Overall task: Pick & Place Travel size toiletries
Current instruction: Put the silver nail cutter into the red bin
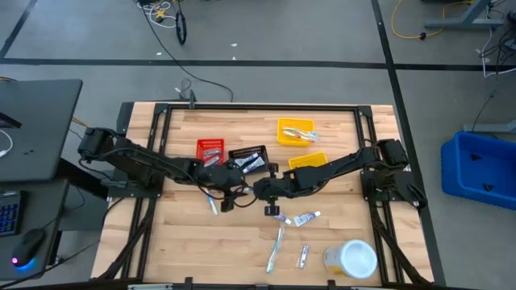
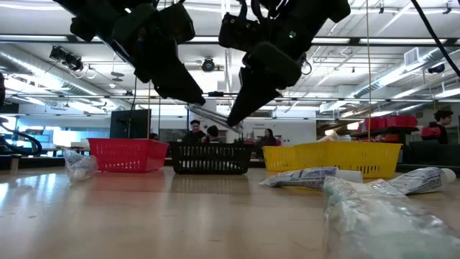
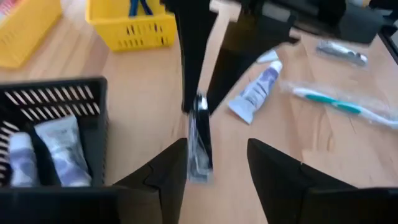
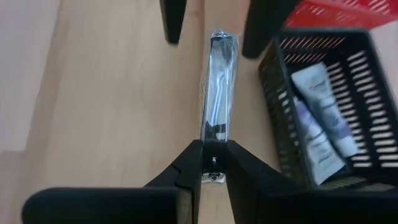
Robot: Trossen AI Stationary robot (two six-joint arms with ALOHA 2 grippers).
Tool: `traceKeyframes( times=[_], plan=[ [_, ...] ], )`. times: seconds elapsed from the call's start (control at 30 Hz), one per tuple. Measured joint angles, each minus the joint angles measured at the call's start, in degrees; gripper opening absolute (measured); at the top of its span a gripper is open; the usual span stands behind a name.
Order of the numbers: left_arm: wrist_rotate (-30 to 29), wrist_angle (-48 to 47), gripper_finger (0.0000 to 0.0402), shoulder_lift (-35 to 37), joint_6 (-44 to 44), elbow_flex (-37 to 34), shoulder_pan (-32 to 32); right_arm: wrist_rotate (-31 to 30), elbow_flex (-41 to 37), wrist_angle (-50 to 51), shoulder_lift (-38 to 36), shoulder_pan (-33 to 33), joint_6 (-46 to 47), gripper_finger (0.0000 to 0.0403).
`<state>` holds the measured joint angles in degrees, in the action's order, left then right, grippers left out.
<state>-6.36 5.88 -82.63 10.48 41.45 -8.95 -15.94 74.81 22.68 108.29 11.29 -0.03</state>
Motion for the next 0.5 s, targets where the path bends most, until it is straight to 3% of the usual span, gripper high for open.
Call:
traceKeyframes(
  times=[0.2, 0.5],
  plan=[
    [-0.89, 0.15, 0.0201, 0.02, -1.82, 0.02, 0.00, -0.14, 0.00, -3.64, 0.00, 0.00, -1.96, 0.0059],
    [-1.74, -0.52, 0.0189, 0.02, -2.90, 0.02, 0.00, -1.01, 0.00, -7.59, 0.00, -0.04, -1.97, 0.0059]
  ],
)
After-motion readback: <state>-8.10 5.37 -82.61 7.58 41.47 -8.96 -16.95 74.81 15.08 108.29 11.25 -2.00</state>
